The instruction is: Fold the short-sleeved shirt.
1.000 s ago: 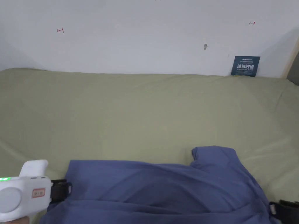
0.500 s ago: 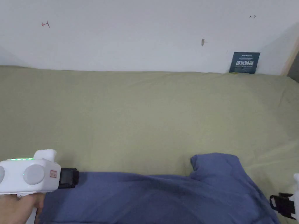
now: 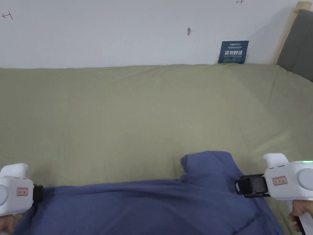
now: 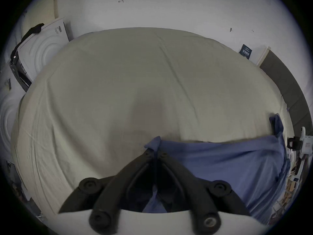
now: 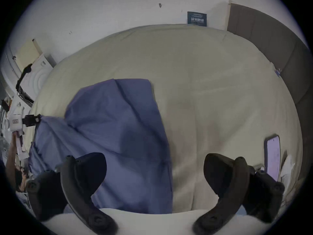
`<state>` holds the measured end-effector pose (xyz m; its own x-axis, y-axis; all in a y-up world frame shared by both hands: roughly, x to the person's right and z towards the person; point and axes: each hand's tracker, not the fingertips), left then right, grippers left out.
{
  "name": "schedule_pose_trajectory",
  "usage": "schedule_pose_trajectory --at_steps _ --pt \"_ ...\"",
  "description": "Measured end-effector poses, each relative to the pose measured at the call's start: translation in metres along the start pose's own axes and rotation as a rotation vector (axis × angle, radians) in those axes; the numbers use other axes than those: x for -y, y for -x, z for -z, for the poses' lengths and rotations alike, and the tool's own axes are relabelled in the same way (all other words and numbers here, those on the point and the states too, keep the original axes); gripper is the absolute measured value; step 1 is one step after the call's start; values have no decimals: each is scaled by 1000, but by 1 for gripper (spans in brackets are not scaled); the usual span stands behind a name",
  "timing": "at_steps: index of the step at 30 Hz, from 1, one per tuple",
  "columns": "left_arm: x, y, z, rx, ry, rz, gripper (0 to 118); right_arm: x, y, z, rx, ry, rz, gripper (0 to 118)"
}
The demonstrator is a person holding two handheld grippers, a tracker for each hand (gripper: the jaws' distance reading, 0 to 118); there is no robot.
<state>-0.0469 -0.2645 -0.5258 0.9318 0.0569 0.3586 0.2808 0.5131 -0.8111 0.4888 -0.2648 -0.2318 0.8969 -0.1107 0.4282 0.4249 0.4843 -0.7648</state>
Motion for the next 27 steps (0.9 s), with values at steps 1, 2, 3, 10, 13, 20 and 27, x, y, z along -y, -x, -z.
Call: schedule_pose_trajectory --at_steps 1,2,3,10,13,20,27 --pt "0 0 1 0 3 7 1 -5 -2 9 3 10 -2 105" --pt "2 -8 -8 -16 -14 23 1 -10 -5 16 4 34 -4 78" --pt "4 -12 -13 -14 -10 25 1 -12 -8 20 18 41 2 35" --pt "3 -3 -28 9 4 33 1 -4 -7 -20 -27 -56 41 2" --pt "4 1 -50 26 -21 16 1 1 -2 -49 -42 -99 29 2" --pt "30 10 -121 55 -93 24 1 32 13 -125 -90 -188 14 2" --pt "90 28 -180 88 -145 8 1 103 17 -187 -112 -274 -13 3"
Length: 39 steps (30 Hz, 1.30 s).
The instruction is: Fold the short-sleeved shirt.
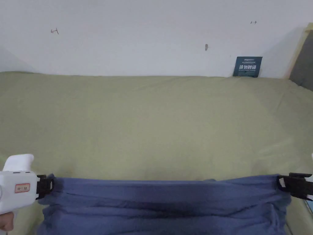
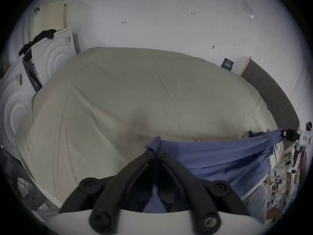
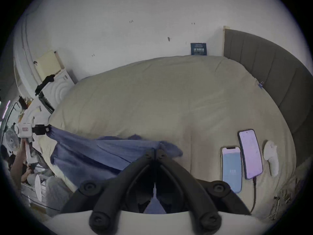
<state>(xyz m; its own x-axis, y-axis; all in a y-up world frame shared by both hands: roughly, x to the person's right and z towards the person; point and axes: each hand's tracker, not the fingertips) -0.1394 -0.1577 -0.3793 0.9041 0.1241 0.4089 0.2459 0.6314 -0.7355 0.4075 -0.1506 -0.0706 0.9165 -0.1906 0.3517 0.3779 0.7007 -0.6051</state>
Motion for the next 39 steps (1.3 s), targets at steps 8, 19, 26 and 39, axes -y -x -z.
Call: schedule_pose_trajectory --at_steps 8,19,26,39 --pt "82 10 -42 22 -52 11 1 94 4 -46 -5 -45 -7 3" --pt "129 35 -12 23 42 -35 118 146 -11 -14 8 59 38 32" --pt "98 -12 -73 67 -146 -23 114 95 15 -39 4 -75 60 118" --pt "51 -123 -106 -18 -660 120 0 36 162 -81 123 -598 -135 2"
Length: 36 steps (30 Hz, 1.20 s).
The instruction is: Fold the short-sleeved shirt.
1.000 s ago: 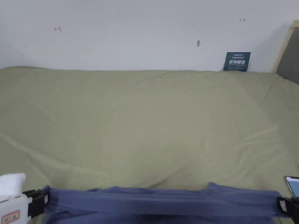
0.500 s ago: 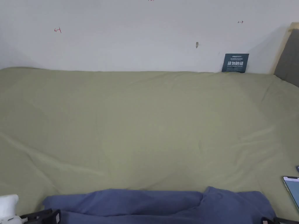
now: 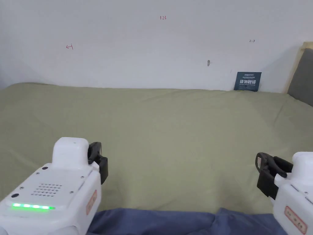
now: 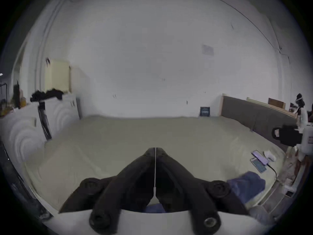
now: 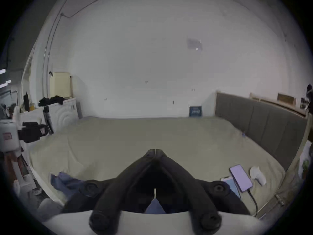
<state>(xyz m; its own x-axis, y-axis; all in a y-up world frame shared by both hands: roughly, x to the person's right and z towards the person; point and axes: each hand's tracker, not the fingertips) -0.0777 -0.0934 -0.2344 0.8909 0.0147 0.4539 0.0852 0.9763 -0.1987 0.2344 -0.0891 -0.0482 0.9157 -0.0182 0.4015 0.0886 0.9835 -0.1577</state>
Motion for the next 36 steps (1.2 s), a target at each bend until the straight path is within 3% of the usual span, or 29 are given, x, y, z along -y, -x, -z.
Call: schedule_pose_trajectory --at_steps 8,13,19,26,30,31,32,33,34,36 --pt "-3 -17 -14 -57 -52 98 0 -2 16 -5 21 -53 -23 2" --pt "-16 2 -20 -50 -46 68 0 -5 20 -8 33 -68 -33 2" --pt "-2 110 -1 180 331 -169 0 -7 28 -18 43 -92 -37 2" --pt "85 231 46 399 790 -546 0 1 42 -23 41 -55 -66 2" --pt "114 254 63 472 837 -648 0 6 51 -16 46 -22 -81 2" --pt "120 256 67 499 837 -688 9 8 53 -14 49 -11 -83 2" --pt "125 258 73 534 852 -725 36 9 55 -12 50 -2 -86 2" --pt "130 259 75 586 844 -763 94 10 56 -10 47 6 -85 2" --pt "138 257 82 630 858 -791 118 11 56 -8 45 14 -83 2" --pt "148 256 96 612 859 -855 118 13 58 -5 46 29 -83 2"
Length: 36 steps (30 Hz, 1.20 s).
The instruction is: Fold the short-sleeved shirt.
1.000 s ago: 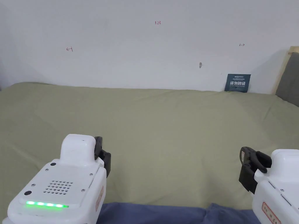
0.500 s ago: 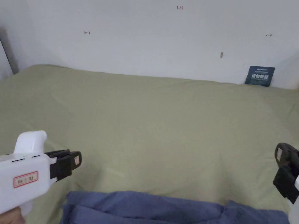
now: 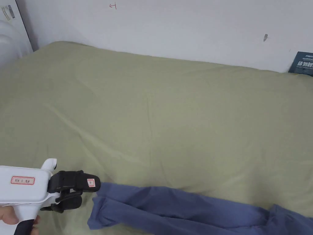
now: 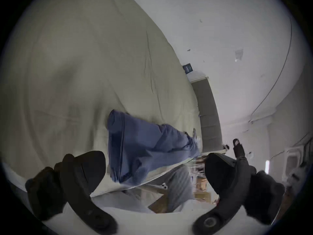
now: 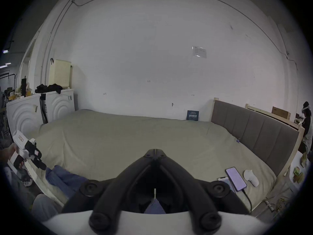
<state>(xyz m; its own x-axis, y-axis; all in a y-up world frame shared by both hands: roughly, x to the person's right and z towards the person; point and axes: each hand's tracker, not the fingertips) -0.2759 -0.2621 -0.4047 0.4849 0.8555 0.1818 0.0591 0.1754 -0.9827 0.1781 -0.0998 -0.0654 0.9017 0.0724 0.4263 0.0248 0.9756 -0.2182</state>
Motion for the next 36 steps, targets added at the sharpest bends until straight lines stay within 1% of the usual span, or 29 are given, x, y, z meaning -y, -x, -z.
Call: schedule_pose_trajectory --at_steps 5,7,8,10,11,12,13,14,16,17,18,21,23,24,26,28,30,32,36 --pt "-3 22 33 43 60 -37 117 1 2 6 1 18 -3 2" --pt "-2 31 51 36 78 -61 117 2 -1 6 2 23 -7 2" --pt "0 35 58 53 97 -62 117 3 -1 7 2 25 -7 2" --pt "4 29 61 141 91 -66 116 4 -3 8 4 30 -4 2" --pt "6 28 66 129 101 -62 113 5 -4 9 6 35 -5 2" --pt "8 26 68 112 101 -55 91 6 -5 9 4 38 -3 2" --pt "5 23 64 78 91 -22 42 7 -6 9 0 40 3 2" --pt "4 24 61 42 75 -13 7 8 -7 9 -1 41 9 2" --pt "8 29 63 -119 43 -26 6 8 -9 7 -5 42 16 2" --pt "4 30 62 -134 55 -20 6 8 -10 5 -6 39 19 2" --pt "8 28 61 -54 71 -32 6 7 -11 3 -9 36 23 2" --pt "6 16 46 -58 43 -52 6 5 -13 -1 -13 22 22 2" --pt "7 10 29 -84 20 -29 6 4 -14 -3 -19 16 26 2" --pt "7 9 16 -105 -23 -28 6 4 -15 -4 -21 12 27 2" --pt "2 3 -9 -118 -78 -59 6 3 -16 -6 -24 1 36 2" --pt "6 1 -42 -171 -140 -50 6 3 -18 -7 -35 -4 53 2" --pt "4 -9 -64 -224 -161 -27 6 3 -19 -8 -38 -12 57 2" --pt "11 -24 -75 -305 -146 25 6 3 -20 -9 -47 -20 62 2" --pt "20 -74 -60 -351 -141 98 6 2 -23 -14 -56 -26 79 2"
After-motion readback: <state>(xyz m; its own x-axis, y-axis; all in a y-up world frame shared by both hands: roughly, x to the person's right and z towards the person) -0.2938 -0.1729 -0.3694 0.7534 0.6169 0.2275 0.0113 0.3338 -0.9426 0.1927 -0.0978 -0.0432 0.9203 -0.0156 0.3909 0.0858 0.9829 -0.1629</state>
